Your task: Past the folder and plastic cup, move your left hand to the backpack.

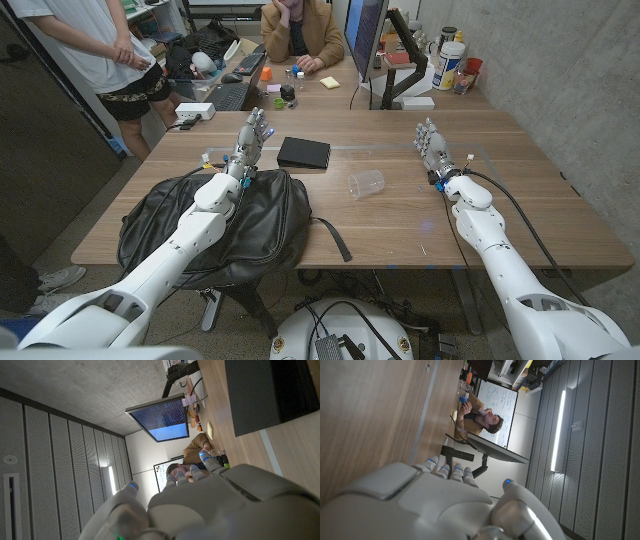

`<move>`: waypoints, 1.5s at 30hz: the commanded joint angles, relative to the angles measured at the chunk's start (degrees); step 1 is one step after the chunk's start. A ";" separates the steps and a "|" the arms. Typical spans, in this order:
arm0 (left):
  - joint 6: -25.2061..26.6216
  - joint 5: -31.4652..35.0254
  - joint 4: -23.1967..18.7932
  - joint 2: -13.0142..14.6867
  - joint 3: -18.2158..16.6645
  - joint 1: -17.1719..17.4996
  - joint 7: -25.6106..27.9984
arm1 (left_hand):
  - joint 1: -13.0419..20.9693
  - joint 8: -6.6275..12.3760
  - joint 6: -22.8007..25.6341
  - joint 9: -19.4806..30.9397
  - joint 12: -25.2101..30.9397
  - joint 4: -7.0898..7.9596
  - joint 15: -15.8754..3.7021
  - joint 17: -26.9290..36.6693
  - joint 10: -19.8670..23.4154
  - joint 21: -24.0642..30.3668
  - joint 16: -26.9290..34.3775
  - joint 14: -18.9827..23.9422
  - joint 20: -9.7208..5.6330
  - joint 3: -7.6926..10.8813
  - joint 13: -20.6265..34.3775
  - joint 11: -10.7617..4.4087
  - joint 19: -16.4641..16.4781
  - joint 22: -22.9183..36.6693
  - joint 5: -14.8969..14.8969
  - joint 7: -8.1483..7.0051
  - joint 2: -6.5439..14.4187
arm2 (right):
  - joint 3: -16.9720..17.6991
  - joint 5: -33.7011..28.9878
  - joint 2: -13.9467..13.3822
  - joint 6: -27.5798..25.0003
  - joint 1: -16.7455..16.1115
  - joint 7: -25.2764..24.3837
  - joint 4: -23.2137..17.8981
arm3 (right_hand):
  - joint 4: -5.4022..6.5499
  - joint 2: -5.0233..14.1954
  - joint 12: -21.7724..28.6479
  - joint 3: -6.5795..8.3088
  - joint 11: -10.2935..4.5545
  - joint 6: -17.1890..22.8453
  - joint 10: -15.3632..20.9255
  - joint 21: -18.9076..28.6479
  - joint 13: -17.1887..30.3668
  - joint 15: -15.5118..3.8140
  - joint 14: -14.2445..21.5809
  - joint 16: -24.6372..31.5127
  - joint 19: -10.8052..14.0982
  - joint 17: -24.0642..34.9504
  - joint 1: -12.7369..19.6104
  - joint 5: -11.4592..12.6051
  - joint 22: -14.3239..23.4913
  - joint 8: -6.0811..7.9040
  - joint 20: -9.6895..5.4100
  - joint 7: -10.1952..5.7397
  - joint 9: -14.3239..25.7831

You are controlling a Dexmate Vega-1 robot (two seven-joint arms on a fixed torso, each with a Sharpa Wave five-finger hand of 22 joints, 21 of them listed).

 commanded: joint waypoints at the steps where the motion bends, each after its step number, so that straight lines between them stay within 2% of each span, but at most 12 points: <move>1: 0.21 0.96 -2.33 1.10 -0.25 0.83 0.84 | 0.23 0.42 -9.91 0.21 0.15 -0.10 -4.93 0.28 -8.43 -0.31 0.08 -8.16 -5.19 0.26 0.30 -0.17 -2.07 0.30 0.41 -0.27 5.44 | 0.10 -0.25 0.33 0.41 0.42 0.36 0.87 | 0.07 6.80 0.07 0.33 0.03 -0.52 -0.34 -0.07 0.16 -1.36 -4.28 0.40 -0.44 0.30 -0.45 -0.05 0.25 0.22 -5.35 0.17 0.23; 45: 0.06 2.71 -7.18 2.60 -1.64 2.73 3.36 | 1.12 0.46 -9.67 0.20 0.15 -0.36 -4.60 0.18 -8.67 -1.02 -0.10 -8.52 -4.66 1.04 0.29 0.00 -2.40 0.28 0.41 -0.23 5.60 | 0.40 -0.10 0.21 0.69 -0.17 0.57 0.01 | 0.06 6.73 0.03 0.33 0.01 -0.52 -0.29 -0.34 0.16 -1.39 -4.28 0.38 -0.38 0.30 -0.49 -0.27 0.26 0.22 -5.32 0.23 0.23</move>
